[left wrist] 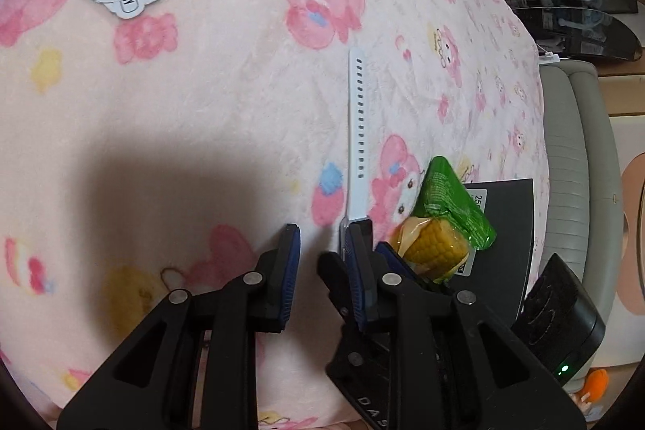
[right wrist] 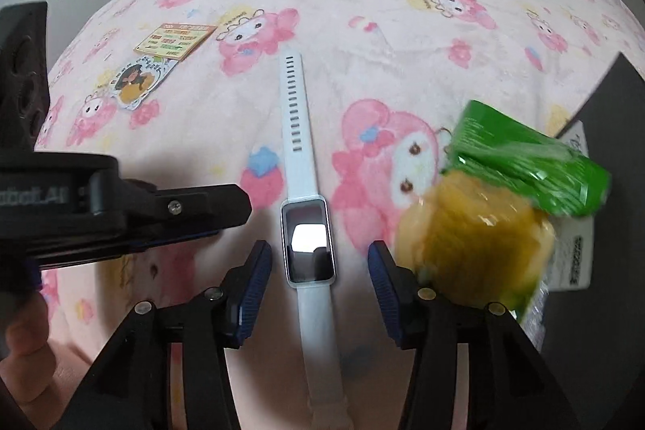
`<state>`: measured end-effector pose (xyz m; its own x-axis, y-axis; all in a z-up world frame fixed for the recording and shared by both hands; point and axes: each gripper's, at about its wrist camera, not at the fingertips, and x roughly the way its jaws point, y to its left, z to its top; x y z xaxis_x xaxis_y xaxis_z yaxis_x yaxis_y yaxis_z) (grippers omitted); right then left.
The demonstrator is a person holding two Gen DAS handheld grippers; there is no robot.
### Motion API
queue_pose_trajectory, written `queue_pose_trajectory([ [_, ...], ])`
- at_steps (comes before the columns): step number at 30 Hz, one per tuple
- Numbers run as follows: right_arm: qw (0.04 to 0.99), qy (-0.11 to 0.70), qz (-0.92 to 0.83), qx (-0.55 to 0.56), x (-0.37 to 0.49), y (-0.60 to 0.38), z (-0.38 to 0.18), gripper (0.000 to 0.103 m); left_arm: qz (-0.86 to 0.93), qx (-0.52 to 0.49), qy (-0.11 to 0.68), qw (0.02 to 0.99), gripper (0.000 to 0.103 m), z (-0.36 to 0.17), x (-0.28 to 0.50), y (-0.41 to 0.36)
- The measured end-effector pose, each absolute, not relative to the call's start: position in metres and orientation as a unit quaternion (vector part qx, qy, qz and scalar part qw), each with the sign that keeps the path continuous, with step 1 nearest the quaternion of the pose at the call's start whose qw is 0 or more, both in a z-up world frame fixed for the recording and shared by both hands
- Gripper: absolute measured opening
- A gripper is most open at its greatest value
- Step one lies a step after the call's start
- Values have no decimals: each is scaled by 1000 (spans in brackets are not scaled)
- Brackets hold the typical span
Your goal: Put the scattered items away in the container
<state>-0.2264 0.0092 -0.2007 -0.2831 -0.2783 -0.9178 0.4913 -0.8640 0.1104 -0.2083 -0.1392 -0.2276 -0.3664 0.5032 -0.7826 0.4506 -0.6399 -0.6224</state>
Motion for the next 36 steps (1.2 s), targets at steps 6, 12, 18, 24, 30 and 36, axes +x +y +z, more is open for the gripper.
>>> queue_pose_trajectory([
  [6, 286, 110, -794, 525, -212, 8, -190, 25, 702, -569, -427, 30, 21, -230, -209, -135],
  [12, 341, 124, -771, 523, -190, 6, -178, 22, 692, -578, -431, 41, 24, -233, -211, -130],
  [18, 314, 112, -774, 538, -192, 8, -185, 23, 667, -603, -434, 60, 22, -244, -210, -117],
  [24, 287, 101, -780, 546, -199, 8, -191, 40, 690, -590, -419, 25, 15, -231, -203, -126],
  [30, 314, 116, -779, 531, -214, -15, -199, 51, 691, -564, -453, -1, 16, -230, -195, -151],
  [36, 345, 132, -772, 517, -212, -29, -204, 34, 690, -561, -457, -5, 16, -233, -198, -153],
])
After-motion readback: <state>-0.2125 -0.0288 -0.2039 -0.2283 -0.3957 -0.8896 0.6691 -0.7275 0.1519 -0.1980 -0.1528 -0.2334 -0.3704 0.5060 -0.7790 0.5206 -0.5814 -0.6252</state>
